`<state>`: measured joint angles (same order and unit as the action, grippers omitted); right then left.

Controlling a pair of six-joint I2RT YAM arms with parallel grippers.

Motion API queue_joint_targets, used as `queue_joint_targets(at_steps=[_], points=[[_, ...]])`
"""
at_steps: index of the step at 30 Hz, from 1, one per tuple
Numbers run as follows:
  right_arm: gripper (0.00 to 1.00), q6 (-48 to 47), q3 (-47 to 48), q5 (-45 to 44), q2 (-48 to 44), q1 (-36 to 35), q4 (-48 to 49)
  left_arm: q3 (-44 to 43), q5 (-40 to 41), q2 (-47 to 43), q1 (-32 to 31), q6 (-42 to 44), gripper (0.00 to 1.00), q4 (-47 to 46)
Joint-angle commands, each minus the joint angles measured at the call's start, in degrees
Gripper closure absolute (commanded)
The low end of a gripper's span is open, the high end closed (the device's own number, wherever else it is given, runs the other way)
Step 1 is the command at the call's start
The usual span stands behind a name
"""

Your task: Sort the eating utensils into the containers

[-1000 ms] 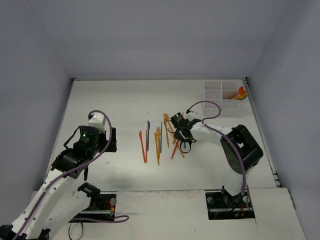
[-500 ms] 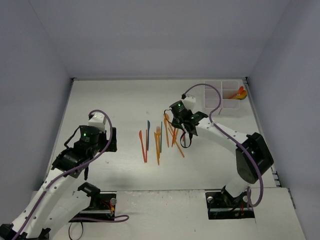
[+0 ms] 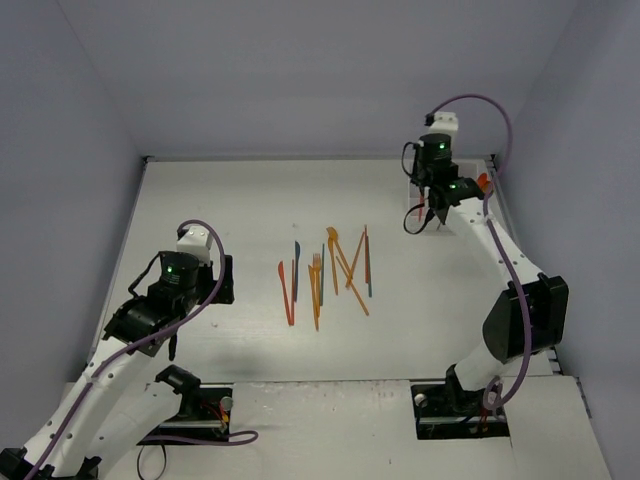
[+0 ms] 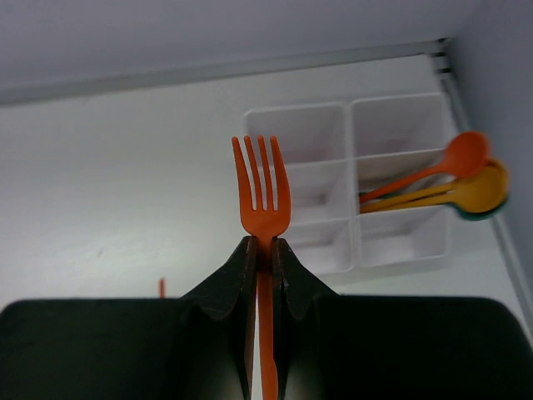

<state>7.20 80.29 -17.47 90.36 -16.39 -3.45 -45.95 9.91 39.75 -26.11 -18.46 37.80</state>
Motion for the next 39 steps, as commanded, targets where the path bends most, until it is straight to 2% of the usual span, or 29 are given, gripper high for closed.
queue_joint_targets(at_steps=[1, 14, 28, 39], points=[[1.00, 1.82, 5.74, -9.33, 2.27, 3.89, 8.01, -0.36, 0.46, 0.24, 0.44, 0.53, 0.13, -3.17], [1.00, 26.58, 10.08, -37.38, 14.03, 5.93, 13.39, -0.28, 1.00, 0.24, 0.44, 0.27, 0.13, -3.10], [1.00, 38.42, 13.57, -45.32, 23.68, 6.02, 14.00, -0.19, 0.29, 1.03, 0.44, 0.18, 0.13, -3.43], [0.99, 41.21, 12.97, -45.20, 26.80, 5.23, 14.00, -0.10, -0.16, 1.39, 0.44, 0.26, 0.13, -3.52]])
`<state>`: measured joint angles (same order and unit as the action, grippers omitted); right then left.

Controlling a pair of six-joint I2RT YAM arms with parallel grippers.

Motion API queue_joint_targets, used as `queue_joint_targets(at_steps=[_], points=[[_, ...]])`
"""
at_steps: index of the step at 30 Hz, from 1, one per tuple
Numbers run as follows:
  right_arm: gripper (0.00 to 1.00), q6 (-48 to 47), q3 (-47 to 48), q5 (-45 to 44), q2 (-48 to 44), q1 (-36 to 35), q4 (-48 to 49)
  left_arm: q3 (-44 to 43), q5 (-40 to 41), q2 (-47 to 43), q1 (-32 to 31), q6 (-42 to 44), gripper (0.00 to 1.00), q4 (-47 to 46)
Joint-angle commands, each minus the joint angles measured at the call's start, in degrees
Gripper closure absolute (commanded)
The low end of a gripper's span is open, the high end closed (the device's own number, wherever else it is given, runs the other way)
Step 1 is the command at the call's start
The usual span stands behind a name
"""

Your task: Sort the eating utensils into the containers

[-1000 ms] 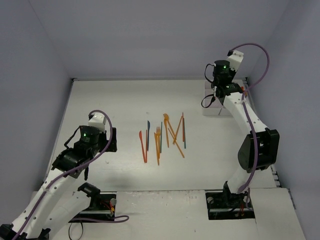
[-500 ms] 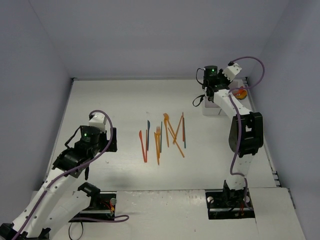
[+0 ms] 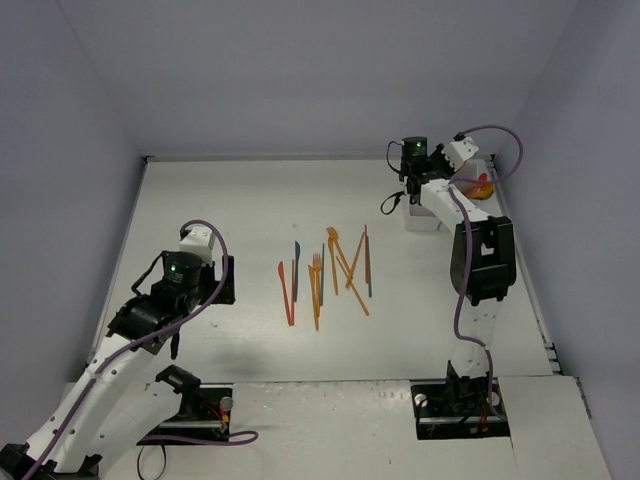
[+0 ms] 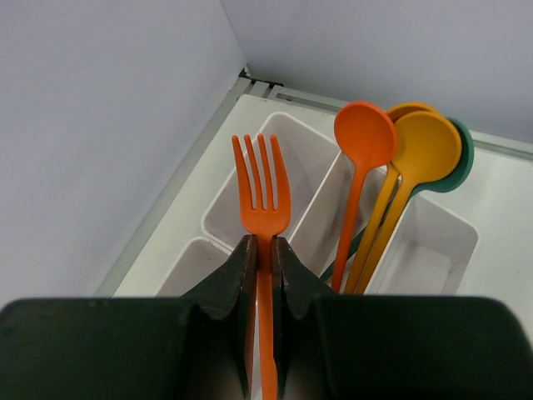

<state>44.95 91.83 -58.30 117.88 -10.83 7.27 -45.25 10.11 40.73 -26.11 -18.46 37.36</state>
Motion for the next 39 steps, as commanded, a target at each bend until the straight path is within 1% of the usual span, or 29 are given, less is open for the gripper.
queue_joint_targets(at_steps=[1, 4, 9, 11, 19, 23, 25, 29, 32, 33, 36, 39], points=[[0.97, 3.80, 1.16, -4.31, -0.62, -0.54, 3.28, -0.80, -0.41, 0.35, 0.44, 0.26, 0.13, -3.09], [0.92, 4.85, 0.03, -4.19, -0.46, -1.07, 3.28, -0.80, -0.48, 0.29, 0.44, 0.26, 0.13, -3.00], [0.89, 6.29, -1.86, -3.44, -0.64, -1.81, 3.28, -0.80, -0.88, 0.19, 0.44, 0.35, 0.13, -3.09], [0.87, 6.12, -2.35, -3.40, -0.64, -2.34, 3.20, -0.80, -0.96, 0.05, 0.44, 0.35, 0.13, -3.00], [0.84, 5.44, -4.82, -2.87, -1.89, -4.01, 3.19, -0.80, -1.41, -0.32, 0.36, 0.60, 0.13, -3.00], [0.83, 3.33, -6.13, -2.34, -4.20, -5.39, 3.19, -0.80, -1.40, -0.86, 0.36, 0.62, 0.13, -3.09], [0.79, 0.53, -6.85, -0.78, -6.15, -6.60, 3.19, -0.80, -1.32, -1.09, 0.36, 0.62, 0.13, -3.09], [0.66, -7.97, -8.64, 8.93, -10.65, -8.50, 3.19, -0.84, -1.19, -1.27, 0.40, 0.66, 0.13, -3.04], [0.58, -14.13, -12.62, 19.69, -14.63, -10.85, 2.74, -0.81, -1.07, -1.38, 0.44, 0.63, 0.13, -3.16], [0.55, -14.71, -13.91, 22.67, -16.01, -11.41, 2.08, -0.86, -1.12, -1.48, 0.44, 0.68, 0.13, -3.11], [0.51, -16.06, -17.41, 34.58, -20.21, -12.89, -0.07, -0.82, -1.06, -1.62, 0.44, 0.79, 0.13, -3.25], [0.51, -17.69, -20.23, 43.05, -22.01, -15.58, -2.69, -0.85, -1.06, -1.66, 0.44, 0.75, 0.13, -3.26]])
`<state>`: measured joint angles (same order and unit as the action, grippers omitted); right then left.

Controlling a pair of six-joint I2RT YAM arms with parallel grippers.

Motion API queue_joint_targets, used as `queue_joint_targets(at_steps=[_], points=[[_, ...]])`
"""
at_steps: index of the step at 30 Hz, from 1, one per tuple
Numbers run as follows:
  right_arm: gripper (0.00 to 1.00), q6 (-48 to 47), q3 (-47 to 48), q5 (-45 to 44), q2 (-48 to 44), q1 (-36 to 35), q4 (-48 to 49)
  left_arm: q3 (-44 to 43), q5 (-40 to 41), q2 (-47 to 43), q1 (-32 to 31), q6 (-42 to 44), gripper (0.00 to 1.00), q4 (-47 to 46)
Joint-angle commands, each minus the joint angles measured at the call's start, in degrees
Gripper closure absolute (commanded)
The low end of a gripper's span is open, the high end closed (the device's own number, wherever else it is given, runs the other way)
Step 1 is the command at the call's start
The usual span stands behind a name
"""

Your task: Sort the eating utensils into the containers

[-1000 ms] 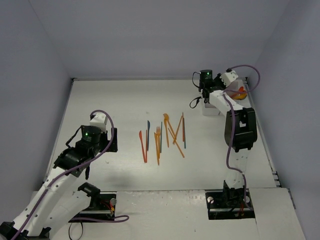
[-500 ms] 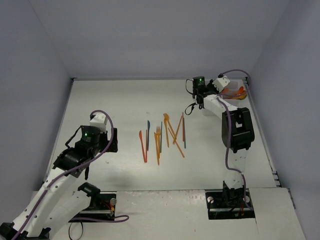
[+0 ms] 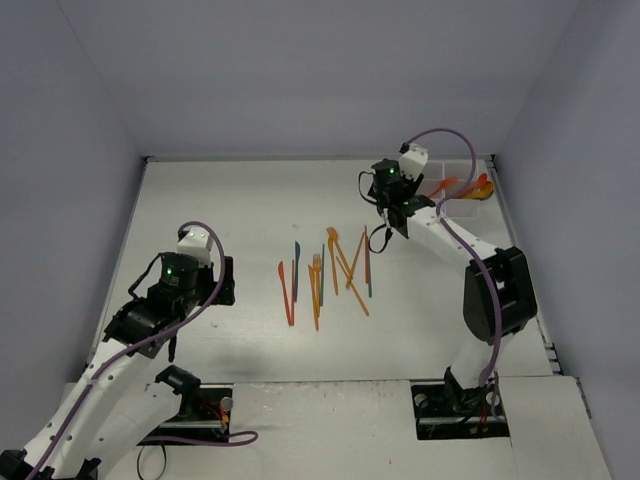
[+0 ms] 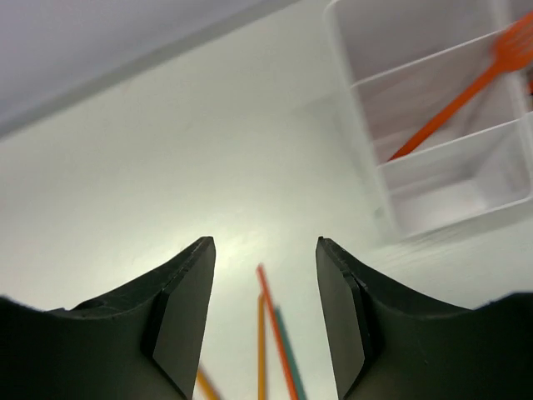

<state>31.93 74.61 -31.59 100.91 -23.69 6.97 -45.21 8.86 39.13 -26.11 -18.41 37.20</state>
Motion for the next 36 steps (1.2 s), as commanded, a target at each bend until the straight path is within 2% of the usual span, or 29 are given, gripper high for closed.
queue_joint_targets(at_steps=[1, 6, 12, 21, 36], points=[[0.51, -5.69, -3.71, 18.41, -5.39, -3.68, -3.10, -0.93, 0.19, -0.02, 0.44, 0.72, 0.13, -3.10], [0.51, -12.58, -4.27, 28.88, -3.60, -6.34, -5.61, -0.90, 0.10, 0.07, 0.44, 0.69, 0.13, -3.12], [0.51, -19.94, -1.82, 35.16, 1.40, -6.78, -6.40, -0.91, -0.07, 0.48, 0.44, 0.75, 0.13, -3.12], [0.54, -24.43, 2.81, 35.06, 9.71, -7.43, -6.80, -0.84, 0.20, 0.42, 0.37, 0.74, 0.13, -2.92], [0.74, -25.79, 6.22, 29.44, 17.45, -9.67, -6.80, -0.72, 0.63, 0.07, 0.36, 0.66, 0.13, -2.83]])
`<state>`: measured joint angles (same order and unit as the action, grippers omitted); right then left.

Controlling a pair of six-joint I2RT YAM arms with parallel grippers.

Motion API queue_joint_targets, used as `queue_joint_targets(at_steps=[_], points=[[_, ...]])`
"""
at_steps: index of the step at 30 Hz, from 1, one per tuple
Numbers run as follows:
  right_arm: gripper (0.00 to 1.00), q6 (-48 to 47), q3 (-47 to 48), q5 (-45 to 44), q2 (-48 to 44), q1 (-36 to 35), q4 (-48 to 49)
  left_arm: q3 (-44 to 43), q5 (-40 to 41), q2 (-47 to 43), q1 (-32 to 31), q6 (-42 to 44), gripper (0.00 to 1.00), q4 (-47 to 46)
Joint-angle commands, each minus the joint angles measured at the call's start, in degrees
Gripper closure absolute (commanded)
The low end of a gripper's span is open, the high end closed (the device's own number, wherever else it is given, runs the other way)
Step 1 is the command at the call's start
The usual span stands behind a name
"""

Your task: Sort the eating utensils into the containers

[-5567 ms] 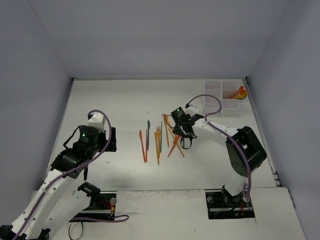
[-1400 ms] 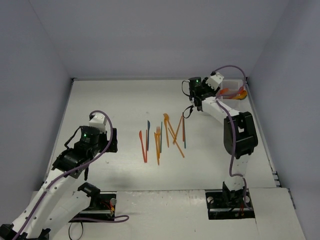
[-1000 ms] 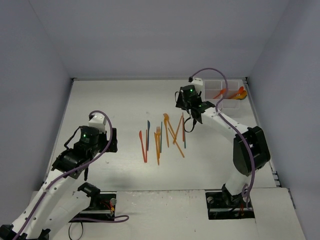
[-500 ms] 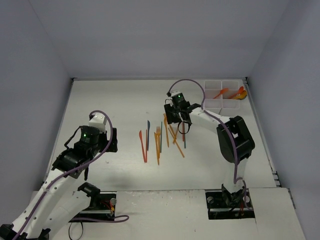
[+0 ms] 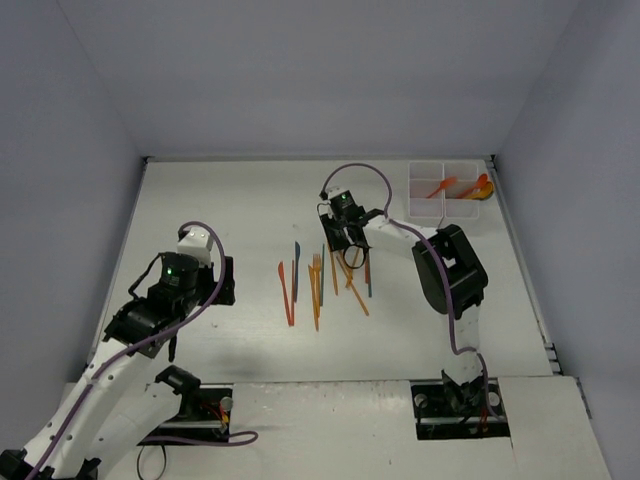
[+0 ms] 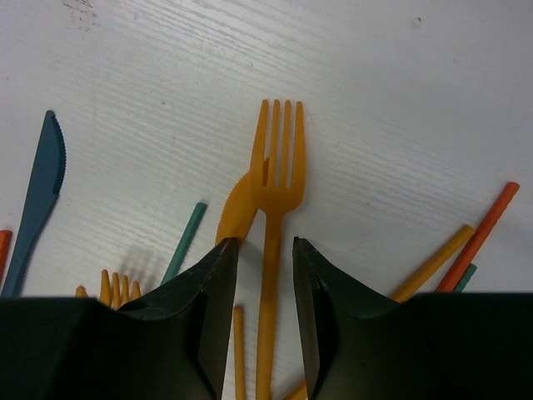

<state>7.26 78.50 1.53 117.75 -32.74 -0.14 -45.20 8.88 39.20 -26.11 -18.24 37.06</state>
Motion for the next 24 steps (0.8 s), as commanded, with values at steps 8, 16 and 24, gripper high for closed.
queue_joint_targets(at_steps=[8, 16, 24], points=[[0.97, -2.00, 4.62, -5.79, 2.60, -0.43, 0.26, -0.73, 0.57, 0.00, 0.36, 0.53, 0.13, -2.69], [1.00, -2.43, 7.40, -5.53, -0.12, -0.22, 0.31, -0.74, 0.64, -0.21, 0.36, 0.57, 0.13, -2.69], [1.00, -1.55, 12.77, -17.54, -11.32, 0.23, 0.36, -0.81, 0.78, -0.18, 0.36, 0.57, 0.13, -2.78]])
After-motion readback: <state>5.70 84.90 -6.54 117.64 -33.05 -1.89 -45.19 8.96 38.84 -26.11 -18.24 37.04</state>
